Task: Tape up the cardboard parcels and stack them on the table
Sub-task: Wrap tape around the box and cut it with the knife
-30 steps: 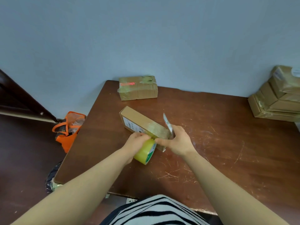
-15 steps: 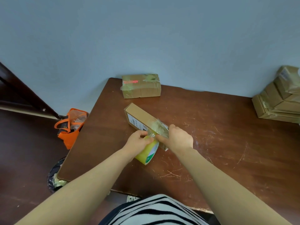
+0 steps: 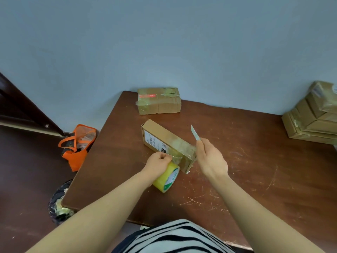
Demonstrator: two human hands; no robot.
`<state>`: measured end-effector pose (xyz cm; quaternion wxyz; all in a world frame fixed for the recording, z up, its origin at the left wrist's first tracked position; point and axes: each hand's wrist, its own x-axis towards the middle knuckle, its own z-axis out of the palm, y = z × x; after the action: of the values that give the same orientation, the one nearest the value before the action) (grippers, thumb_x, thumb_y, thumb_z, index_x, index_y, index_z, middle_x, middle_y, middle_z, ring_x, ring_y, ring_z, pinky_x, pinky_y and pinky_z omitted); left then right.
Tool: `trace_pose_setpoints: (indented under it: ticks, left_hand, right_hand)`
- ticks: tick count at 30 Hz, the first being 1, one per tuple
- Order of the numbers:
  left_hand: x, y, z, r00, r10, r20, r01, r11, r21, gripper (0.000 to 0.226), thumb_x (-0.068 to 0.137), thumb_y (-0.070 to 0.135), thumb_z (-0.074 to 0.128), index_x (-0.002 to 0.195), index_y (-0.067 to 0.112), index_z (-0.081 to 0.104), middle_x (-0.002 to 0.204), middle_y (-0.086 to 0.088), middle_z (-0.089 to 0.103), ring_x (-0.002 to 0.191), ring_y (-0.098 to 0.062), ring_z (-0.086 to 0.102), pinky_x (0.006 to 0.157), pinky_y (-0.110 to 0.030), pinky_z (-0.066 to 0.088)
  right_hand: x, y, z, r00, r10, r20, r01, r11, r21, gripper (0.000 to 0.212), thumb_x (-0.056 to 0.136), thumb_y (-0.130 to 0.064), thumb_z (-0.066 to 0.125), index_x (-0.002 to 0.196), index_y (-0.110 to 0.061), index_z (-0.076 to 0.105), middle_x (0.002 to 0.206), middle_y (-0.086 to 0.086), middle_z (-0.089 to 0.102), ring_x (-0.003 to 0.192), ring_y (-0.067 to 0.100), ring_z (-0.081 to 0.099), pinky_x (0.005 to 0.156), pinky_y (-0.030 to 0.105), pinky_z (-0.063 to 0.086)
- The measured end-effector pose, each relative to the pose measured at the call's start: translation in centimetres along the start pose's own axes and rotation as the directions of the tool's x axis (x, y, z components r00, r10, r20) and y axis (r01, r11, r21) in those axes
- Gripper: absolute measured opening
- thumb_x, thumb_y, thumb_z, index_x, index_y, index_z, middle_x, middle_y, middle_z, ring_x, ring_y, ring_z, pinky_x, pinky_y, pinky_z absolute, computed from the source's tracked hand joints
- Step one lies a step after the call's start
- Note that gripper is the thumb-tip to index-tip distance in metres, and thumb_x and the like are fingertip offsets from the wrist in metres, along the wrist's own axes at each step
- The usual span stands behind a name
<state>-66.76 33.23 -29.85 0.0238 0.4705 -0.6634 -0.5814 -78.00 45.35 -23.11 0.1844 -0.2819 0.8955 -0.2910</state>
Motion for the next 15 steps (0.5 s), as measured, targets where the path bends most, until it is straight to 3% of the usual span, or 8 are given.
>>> trace_pose_setpoints:
  ticks: [2, 4, 6, 9, 11, 13, 15]
  left_hand:
    - [0.2, 0.0, 0.0, 1.0, -0.001, 0.007, 0.001, 1.0, 0.006, 0.025, 0.095, 0.031, 0.053, 0.113, 0.017, 0.062, 0.112, 0.002, 0.06, 0.103, -0.014, 0.054, 0.082, -0.025, 0.038]
    - [0.4, 0.0, -0.1, 1.0, -0.01, 0.002, 0.01, 1.0, 0.02, 0.026, 0.094, 0.031, 0.053, 0.115, 0.017, 0.061, 0.113, 0.001, 0.06, 0.105, -0.015, 0.054, 0.084, -0.026, 0.038]
    - [0.6, 0.0, -0.2, 1.0, -0.015, -0.003, 0.015, 0.999, 0.032, 0.027, 0.094, 0.031, 0.054, 0.114, 0.015, 0.061, 0.113, 0.0, 0.061, 0.106, -0.017, 0.055, 0.086, -0.028, 0.04]
    - [0.7, -0.1, -0.2, 1.0, -0.006, -0.004, 0.006, 0.999, 0.034, 0.025, 0.094, 0.03, 0.054, 0.111, 0.014, 0.063, 0.112, -0.003, 0.063, 0.105, -0.018, 0.056, 0.088, -0.029, 0.043]
    - [0.7, -0.1, -0.1, 1.0, -0.011, -0.01, 0.011, 1.0, 0.029, 0.024, 0.094, 0.031, 0.055, 0.109, 0.014, 0.063, 0.11, -0.003, 0.063, 0.104, -0.019, 0.057, 0.09, -0.031, 0.044]
    - [0.7, -0.1, -0.2, 1.0, -0.014, -0.014, 0.014, 0.999, 0.033, 0.024, 0.093, 0.032, 0.056, 0.108, 0.014, 0.063, 0.108, -0.003, 0.063, 0.102, -0.019, 0.058, 0.091, -0.033, 0.045]
    - [0.8, -0.1, -0.2, 1.0, -0.018, -0.014, 0.018, 0.999, 0.034, 0.023, 0.093, 0.032, 0.056, 0.107, 0.015, 0.063, 0.108, -0.003, 0.063, 0.1, -0.019, 0.058, 0.089, -0.032, 0.045]
  right_hand:
    - [-0.6, 0.2, -0.4, 0.995, -0.02, 0.096, 0.007, 0.991, 0.131, 0.029, 0.1, -0.034, 0.027, 0.106, -0.029, 0.054, 0.068, -0.01, 0.054, 0.054, 0.008, 0.049, 0.051, 0.026, 0.037]
    - [-1.3, 0.0, -0.7, 0.977, -0.052, 0.208, 0.009, 0.98, 0.199, 0.026, 0.1, -0.029, 0.034, 0.105, -0.028, 0.06, 0.057, -0.011, 0.05, 0.043, 0.003, 0.043, 0.045, 0.018, 0.036]
    - [-1.7, -0.4, -0.8, 0.958, -0.04, 0.283, -0.005, 0.988, 0.155, 0.031, 0.1, -0.034, 0.036, 0.089, -0.02, 0.061, 0.049, -0.011, 0.043, 0.044, 0.007, 0.04, 0.048, 0.022, 0.037]
    - [-1.6, -0.7, -0.4, 0.953, -0.041, 0.299, 0.058, 0.997, -0.047, 0.038, 0.1, -0.028, 0.033, 0.064, -0.016, 0.039, 0.058, -0.004, 0.036, 0.052, 0.014, 0.034, 0.049, 0.027, 0.029]
    - [-1.6, -1.2, -0.2, 0.949, -0.102, 0.299, 0.167, 0.966, -0.2, 0.029, 0.099, -0.023, 0.037, 0.072, -0.018, 0.046, 0.068, -0.001, 0.046, 0.063, 0.019, 0.043, 0.052, 0.028, 0.031]
    - [-1.6, -1.4, 0.0, 0.947, -0.137, 0.291, 0.23, 0.922, -0.313, 0.018, 0.099, -0.023, 0.041, 0.093, -0.015, 0.056, 0.085, 0.003, 0.058, 0.077, 0.025, 0.051, 0.061, 0.029, 0.037]
    - [-1.6, -1.6, 0.2, 0.949, -0.144, 0.282, 0.26, 0.86, -0.438, 0.016, 0.098, -0.019, 0.042, 0.1, -0.014, 0.056, 0.09, 0.005, 0.061, 0.076, 0.027, 0.051, 0.062, 0.03, 0.038]
